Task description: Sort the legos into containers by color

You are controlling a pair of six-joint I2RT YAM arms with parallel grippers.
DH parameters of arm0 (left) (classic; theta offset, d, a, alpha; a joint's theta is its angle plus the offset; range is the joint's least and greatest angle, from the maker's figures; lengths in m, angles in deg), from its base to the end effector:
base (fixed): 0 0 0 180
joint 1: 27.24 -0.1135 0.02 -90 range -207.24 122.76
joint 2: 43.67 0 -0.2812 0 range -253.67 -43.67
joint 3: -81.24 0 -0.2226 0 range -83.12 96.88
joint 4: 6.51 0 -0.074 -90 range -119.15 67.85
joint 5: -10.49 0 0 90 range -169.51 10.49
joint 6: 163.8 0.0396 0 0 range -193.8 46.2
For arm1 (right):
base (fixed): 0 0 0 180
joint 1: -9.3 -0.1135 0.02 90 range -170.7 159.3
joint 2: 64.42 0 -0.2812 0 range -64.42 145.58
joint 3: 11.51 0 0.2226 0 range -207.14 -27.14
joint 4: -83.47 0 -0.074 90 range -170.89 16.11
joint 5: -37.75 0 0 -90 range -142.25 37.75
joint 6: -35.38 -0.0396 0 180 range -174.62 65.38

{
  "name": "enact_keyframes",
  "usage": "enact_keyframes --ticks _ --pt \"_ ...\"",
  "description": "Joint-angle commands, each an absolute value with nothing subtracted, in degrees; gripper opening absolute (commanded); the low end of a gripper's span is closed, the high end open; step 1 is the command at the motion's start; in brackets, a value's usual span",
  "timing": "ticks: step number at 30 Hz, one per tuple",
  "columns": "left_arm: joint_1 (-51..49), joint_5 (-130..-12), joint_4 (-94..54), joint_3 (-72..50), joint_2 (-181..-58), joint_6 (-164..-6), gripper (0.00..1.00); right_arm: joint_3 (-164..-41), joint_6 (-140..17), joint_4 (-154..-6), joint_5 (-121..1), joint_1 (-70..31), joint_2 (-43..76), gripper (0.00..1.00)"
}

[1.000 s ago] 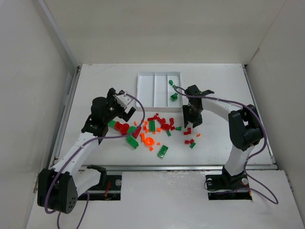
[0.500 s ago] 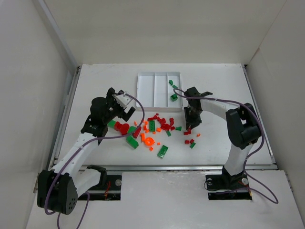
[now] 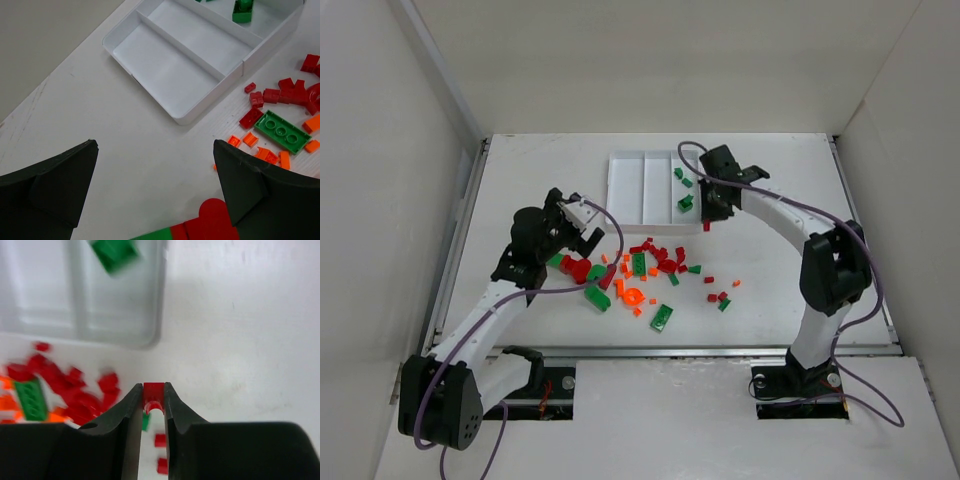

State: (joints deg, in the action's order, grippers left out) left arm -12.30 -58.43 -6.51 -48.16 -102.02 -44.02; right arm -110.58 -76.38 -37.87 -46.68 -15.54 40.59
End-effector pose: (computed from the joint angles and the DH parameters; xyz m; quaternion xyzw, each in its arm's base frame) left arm 0.1924 -0.0661 0.3079 0.3930 0.6391 -0.0531 0.6590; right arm 0.3309 0.1490 0.2596 -0.0155 0.9743 0.0433 0.2204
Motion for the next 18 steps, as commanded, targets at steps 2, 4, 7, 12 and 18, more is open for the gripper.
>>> enact_keyframes --ticks 2,4,7,12,18 --pt "-12.1 -58.3 -3.4 -51.2 -101.7 -43.4 1.00 -119.5 -74.2 -50.1 -41.9 -19.6 40.9 0.00" --pt "-12.1 -58.3 -3.4 -51.9 -101.7 -43.4 1.00 -124.0 -74.2 -53.0 -42.7 -19.6 45.9 0.00" --pt "-12.1 -58.9 -3.4 -53.1 -101.7 -43.4 1.00 -133.2 -74.2 -54.0 -46.6 -19.6 53.8 0.00" --pt "-12.1 -58.9 -2.9 -54.8 -101.1 -43.4 1.00 -141.0 -74.9 -54.7 -48.2 -19.6 60.7 0.02" --pt "-12.1 -58.9 -2.3 -55.4 -100.6 -43.4 1.00 -146.8 -73.6 -52.5 -55.8 -19.6 66.0 0.59"
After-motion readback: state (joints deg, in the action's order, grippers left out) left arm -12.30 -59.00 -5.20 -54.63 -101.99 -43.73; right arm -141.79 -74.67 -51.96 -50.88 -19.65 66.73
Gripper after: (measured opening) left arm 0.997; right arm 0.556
